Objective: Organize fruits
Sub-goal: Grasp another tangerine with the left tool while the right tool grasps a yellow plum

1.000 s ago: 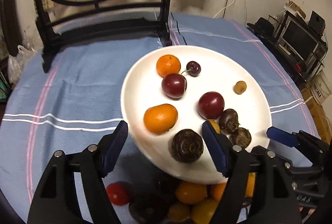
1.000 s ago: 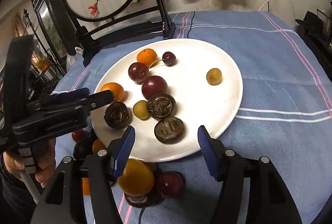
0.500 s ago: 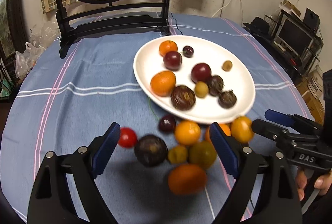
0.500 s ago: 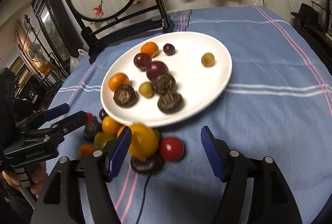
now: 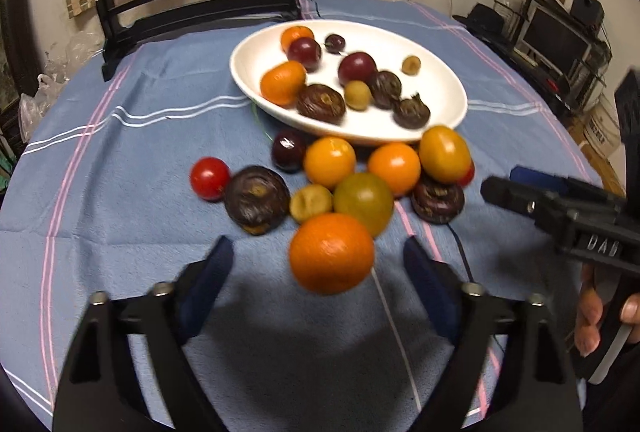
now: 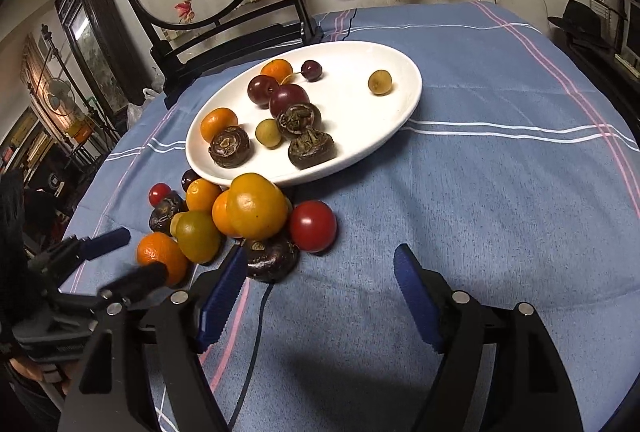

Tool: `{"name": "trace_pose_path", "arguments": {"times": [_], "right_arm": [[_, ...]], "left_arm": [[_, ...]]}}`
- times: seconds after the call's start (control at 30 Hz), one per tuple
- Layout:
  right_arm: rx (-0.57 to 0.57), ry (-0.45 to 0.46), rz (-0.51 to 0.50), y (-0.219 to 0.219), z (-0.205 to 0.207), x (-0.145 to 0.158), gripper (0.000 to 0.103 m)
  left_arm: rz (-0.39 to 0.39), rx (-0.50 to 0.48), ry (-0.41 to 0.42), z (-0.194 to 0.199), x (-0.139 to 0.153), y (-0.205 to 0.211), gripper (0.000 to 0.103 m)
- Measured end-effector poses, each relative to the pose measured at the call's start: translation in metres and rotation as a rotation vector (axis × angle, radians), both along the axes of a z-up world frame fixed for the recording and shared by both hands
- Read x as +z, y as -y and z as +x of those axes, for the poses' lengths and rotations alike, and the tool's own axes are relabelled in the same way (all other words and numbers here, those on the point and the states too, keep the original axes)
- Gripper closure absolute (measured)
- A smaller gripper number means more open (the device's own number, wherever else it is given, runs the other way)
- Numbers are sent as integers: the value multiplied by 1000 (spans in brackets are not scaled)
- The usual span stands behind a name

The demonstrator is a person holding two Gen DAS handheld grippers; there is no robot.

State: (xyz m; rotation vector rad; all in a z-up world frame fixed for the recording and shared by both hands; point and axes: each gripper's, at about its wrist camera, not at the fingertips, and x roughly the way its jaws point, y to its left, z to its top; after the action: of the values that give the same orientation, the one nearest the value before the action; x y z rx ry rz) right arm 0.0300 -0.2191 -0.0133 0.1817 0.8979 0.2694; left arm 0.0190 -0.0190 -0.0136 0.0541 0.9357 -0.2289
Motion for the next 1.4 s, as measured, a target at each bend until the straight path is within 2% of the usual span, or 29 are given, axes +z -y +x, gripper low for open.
{"name": "trace_pose_path", "arguments": {"times": [0.03,0.07,0.27,0.4,0.57,0.63,0.77,0.87,0.9,0.97,1.0,1.07,1.27,1.4], "right_arm": [[0,0,2,0,0,0,26],[1,0,3,0,0,0,26],[36,30,-41,-12,-5,2,26],[74,21,-34,-22,-6,4,26],[103,22,-162,-45,-1,8,26],[115,19,-192,-53,3,9,28],[147,13,-254,-67,14,9,41],[153,23,-290,-74,21,9,43],[154,27,-294,-75,23,9,47],[167,32,-285,-76,24,10,52],[176,32,-276,-76,23,11,59],[165,34,-280,-73,22,12,66],[145,13,-160,-53,15,17,66],[132,39,-117,-42,10,29,66]], "left_arm": [[7,-13,-16,1,-4,2,54],[2,-30,-43,3,-9,3,58],[-21,-16,-35,2,-10,-3,59],[-42,-17,-32,-1,-8,-7,59],[-42,-39,-16,-4,-4,-6,59],[-48,-39,-17,-5,-4,-7,59],[-79,-35,-48,-3,-6,-11,59],[-87,-34,-53,-2,-7,-13,59],[-88,-34,-51,-2,-7,-13,59],[-88,-35,-51,-2,-7,-13,59],[-92,-35,-54,-2,-7,-14,59],[-110,-37,-71,-1,-8,-15,59],[-114,-33,-42,-3,-4,-14,59],[-131,-47,-11,-8,11,-12,59]]}}
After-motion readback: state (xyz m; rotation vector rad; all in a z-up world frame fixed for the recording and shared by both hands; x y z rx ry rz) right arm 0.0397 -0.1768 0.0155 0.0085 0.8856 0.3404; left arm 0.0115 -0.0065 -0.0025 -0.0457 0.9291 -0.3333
